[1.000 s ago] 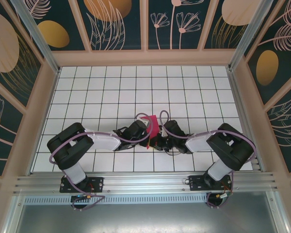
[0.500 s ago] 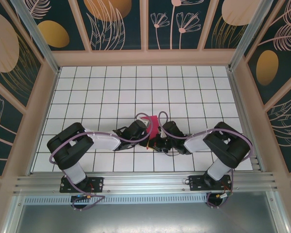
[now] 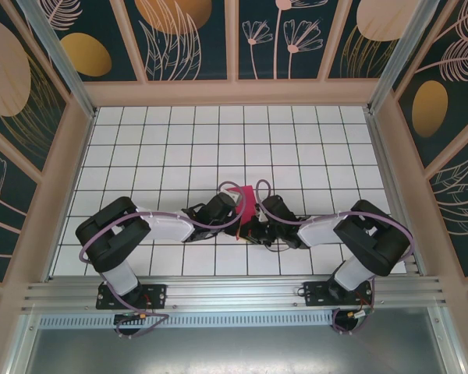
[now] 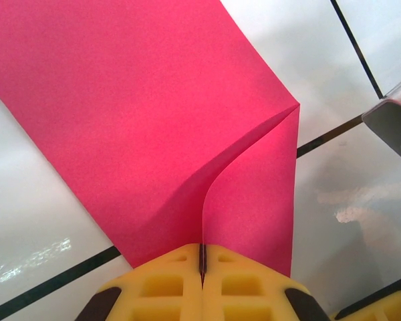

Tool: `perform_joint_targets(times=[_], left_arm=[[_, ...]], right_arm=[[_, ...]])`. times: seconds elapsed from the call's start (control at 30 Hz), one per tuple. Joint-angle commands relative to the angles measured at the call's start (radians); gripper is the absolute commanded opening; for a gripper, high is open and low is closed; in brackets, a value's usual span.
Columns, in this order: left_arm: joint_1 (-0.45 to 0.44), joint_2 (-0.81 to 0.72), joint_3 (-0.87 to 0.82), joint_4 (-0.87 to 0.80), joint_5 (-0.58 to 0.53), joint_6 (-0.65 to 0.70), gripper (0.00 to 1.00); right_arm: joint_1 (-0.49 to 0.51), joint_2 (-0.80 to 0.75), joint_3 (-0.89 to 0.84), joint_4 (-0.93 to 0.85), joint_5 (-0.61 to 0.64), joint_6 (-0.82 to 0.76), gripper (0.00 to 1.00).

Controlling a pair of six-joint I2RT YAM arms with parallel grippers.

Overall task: Fold a paper plane with a square sheet of paper (pick it up from the middle)
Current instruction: Third fold the triangle at the center of the table.

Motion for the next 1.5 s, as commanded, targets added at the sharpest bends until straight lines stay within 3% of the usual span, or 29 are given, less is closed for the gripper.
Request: perform_joint_targets(times=[0.0, 0.37, 0.67, 1.1, 1.27, 1.47], left_arm=[[0.001, -0.007, 0.003, -0.013, 0.011, -0.010, 0.01], [0.001, -0.016, -0.006, -0.003, 0.021, -0.027, 0.00], [0.000, -0.012, -0.007, 0.002, 0.034, -0.049, 0.00], [0.001, -0.012, -0.011, 0.013, 0.046, -0.068, 0.00], [0.000, -0.012, -0.011, 0.010, 0.047, -0.066, 0.00], [0.001, -0.013, -0.011, 0.001, 0.038, -0.064, 0.00]], right_arm=[[0.017, 0.034, 0.011, 0.017, -0.006, 0.010, 0.04], [0.030, 0.036, 0.023, -0.121, 0.085, 0.009, 0.03], [0.043, -0.086, -0.013, 0.023, 0.062, 0.052, 0.03], [0.049, 0.032, -0.039, 0.112, 0.074, 0.098, 0.03], [0.049, 0.067, -0.054, 0.061, 0.099, 0.107, 0.02], [0.049, -0.028, -0.002, -0.100, 0.143, 0.047, 0.03]])
